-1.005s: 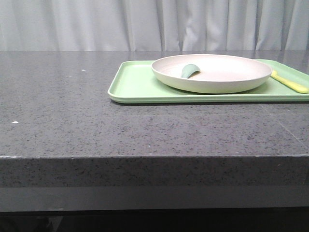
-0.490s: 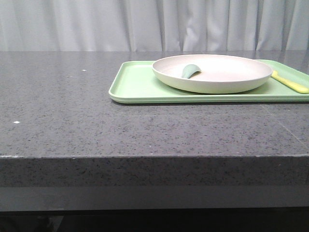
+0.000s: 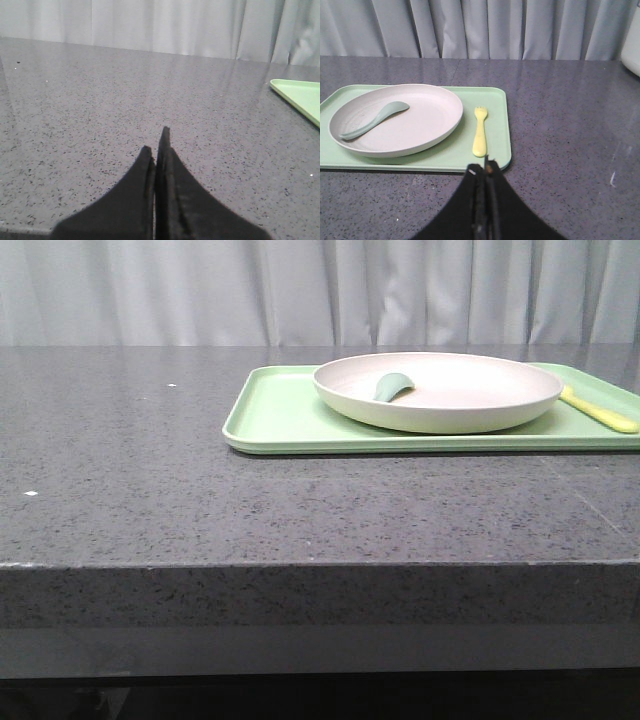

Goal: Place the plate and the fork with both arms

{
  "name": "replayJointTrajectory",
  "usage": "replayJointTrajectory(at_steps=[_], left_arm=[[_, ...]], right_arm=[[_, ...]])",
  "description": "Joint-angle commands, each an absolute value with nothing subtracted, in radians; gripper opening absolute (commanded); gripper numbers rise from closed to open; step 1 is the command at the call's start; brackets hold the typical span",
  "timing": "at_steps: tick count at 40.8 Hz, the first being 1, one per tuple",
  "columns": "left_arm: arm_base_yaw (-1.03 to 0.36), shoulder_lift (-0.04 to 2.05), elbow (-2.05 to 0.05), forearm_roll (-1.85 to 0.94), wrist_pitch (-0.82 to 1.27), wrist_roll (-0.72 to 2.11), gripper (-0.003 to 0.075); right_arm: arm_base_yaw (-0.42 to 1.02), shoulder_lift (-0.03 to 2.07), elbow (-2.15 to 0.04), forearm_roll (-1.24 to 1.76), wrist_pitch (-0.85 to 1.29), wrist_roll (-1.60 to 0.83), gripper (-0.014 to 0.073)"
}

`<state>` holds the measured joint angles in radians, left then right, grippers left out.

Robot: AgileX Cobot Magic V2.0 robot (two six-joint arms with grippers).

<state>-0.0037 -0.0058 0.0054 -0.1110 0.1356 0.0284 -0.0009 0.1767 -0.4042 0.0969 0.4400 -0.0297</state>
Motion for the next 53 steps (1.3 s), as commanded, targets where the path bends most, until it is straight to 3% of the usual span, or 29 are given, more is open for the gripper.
replayJointTrajectory(at_steps=[1, 37, 53], left_arm=[[-0.002, -0.027, 0.009, -0.111, 0.046, 0.027, -0.0018], [-0.002, -0.027, 0.009, -0.111, 0.046, 0.027, -0.0018], [-0.002, -0.027, 0.009, -0.111, 0.046, 0.027, -0.0018]], right_arm=[[-0.007, 0.187, -0.432, 0.091, 0.354, -0.036, -0.0069], [-0.004, 0.187, -0.421, 0.086, 0.344, -0.036, -0.0069], [-0.004, 0.101, -0.098, 0.065, 0.213, -0.036, -0.0069]])
